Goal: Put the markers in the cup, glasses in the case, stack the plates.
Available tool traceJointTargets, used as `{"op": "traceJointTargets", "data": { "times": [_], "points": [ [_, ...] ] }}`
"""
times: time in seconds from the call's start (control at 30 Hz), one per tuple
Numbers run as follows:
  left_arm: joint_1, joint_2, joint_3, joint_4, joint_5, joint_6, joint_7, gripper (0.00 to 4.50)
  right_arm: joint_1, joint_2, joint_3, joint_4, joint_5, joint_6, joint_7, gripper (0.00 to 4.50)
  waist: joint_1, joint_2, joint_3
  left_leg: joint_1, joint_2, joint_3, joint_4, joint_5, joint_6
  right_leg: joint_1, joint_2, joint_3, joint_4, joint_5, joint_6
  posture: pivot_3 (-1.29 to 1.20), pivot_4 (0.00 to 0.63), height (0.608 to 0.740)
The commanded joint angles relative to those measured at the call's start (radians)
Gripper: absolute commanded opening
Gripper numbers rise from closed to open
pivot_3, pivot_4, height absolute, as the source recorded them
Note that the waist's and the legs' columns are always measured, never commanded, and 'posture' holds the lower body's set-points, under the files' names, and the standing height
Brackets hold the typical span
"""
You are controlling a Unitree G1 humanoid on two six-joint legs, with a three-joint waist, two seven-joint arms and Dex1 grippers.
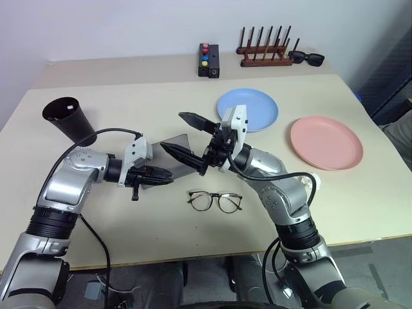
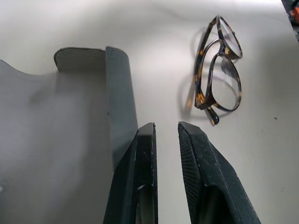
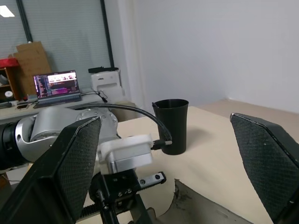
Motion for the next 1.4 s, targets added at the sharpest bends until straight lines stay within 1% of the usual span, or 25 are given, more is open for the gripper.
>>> {"op": "traceJointTargets", "data": {
  "times": [0.03,0.27,0.5,0.57,0.6,1.1,1.3,1.4],
  "points": [
    [-0.034,0.003,0.028,0.035,0.005,-0.041,0.034,0.74,-0.004,-0.001,-0.005,-0.047,0.003,-0.008,-0.003,4.50,0.000,0.000,0.000,0.000,0.000,0.000,0.000,0.000,0.000,0.000,0.000,0.000,0.000,0.000,0.000,0.00,0.150,0.739],
    [-0.013,0.024,-0.025,0.065,0.067,-0.077,0.052,0.74,-0.001,-0.005,-0.003,-0.048,0.004,-0.008,-0.003,4.50,0.000,0.000,0.000,0.000,0.000,0.000,0.000,0.000,0.000,0.000,0.000,0.000,0.000,0.000,0.000,0.00,0.150,0.739],
    [-0.004,0.013,-0.040,0.089,0.062,-0.059,0.054,0.74,0.001,-0.005,-0.002,-0.048,0.003,-0.008,-0.004,4.50,0.000,0.000,0.000,0.000,0.000,0.000,0.000,0.000,0.000,0.000,0.000,0.000,0.000,0.000,0.000,0.00,0.150,0.739],
    [0.001,0.011,-0.039,0.090,0.051,-0.050,0.046,0.19,0.001,-0.005,-0.002,-0.048,0.002,-0.009,-0.005,4.50,0.000,0.000,0.000,0.000,0.000,0.000,0.000,0.000,0.000,0.000,0.000,0.000,0.000,0.000,0.000,0.00,0.150,0.739],
    [0.005,0.012,-0.040,0.092,0.052,-0.052,0.044,0.02,0.001,-0.005,-0.002,-0.048,0.002,-0.009,-0.006,4.50,0.000,0.000,0.000,0.000,0.000,0.000,0.000,0.000,0.000,0.000,0.000,0.000,0.000,0.000,0.000,0.00,0.150,0.739],
    [0.027,0.011,-0.046,0.096,0.050,-0.062,0.033,0.02,-0.001,-0.006,-0.002,-0.045,0.002,-0.011,-0.006,4.50,0.000,0.000,0.000,0.000,0.000,0.000,0.000,0.000,0.000,0.000,0.000,0.000,0.000,0.000,0.000,0.00,0.150,0.739],
    [0.044,0.048,-0.029,-0.007,-0.035,-0.029,-0.073,0.02,-0.003,-0.007,-0.003,-0.043,0.001,-0.013,-0.004,4.50,-0.001,0.000,0.000,0.000,0.000,0.000,0.000,0.000,0.000,0.000,0.000,0.000,0.000,0.000,0.000,0.00,0.150,0.739],
    [0.040,0.050,-0.031,-0.014,-0.039,-0.010,-0.086,0.02,-0.003,-0.007,-0.003,-0.042,0.001,-0.014,-0.004,4.50,0.000,0.000,0.000,0.000,0.000,0.000,0.000,0.000,0.000,0.000,0.000,0.000,0.000,0.000,-0.001,0.00,0.150,0.739]
  ]
}}
